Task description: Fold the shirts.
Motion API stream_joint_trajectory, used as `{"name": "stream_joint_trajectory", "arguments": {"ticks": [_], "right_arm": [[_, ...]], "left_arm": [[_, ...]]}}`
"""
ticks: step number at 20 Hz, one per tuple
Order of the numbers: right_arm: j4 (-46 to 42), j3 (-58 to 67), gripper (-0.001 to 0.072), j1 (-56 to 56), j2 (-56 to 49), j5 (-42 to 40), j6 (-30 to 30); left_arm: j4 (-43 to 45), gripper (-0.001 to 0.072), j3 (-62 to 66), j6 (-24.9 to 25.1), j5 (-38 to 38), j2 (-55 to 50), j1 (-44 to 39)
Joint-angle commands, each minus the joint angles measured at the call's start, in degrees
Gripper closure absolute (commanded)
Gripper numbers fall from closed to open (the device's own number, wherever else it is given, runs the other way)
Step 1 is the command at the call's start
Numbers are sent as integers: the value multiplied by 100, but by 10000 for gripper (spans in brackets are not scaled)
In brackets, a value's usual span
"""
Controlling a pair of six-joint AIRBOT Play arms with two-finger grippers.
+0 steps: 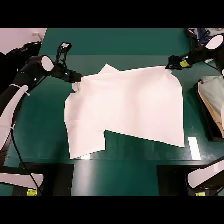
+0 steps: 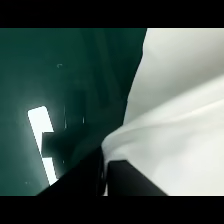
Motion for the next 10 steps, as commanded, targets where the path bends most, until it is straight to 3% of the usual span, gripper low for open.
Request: {"name": "stream_joint_trajectory", "arguments": {"ticks": [1, 2, 5, 8, 10], "right_arm": [[160, 238, 520, 33, -223, -111, 0], [205, 275, 344, 33, -223, -133, 0], [295, 501, 324, -48, -160, 181, 0], [289, 466, 325, -278, 225, 863, -7], [293, 57, 334, -479, 673, 1222, -109]], "left_arm": [[-4, 285, -11, -79, 208, -103, -2], [-4, 86, -11, -79, 170, -98, -2], [243, 88, 229, -66, -372, -98, 35], [400, 89, 815, -66, -1915, -26, 420], [28, 89, 660, -26, -2594, 216, 820]]}}
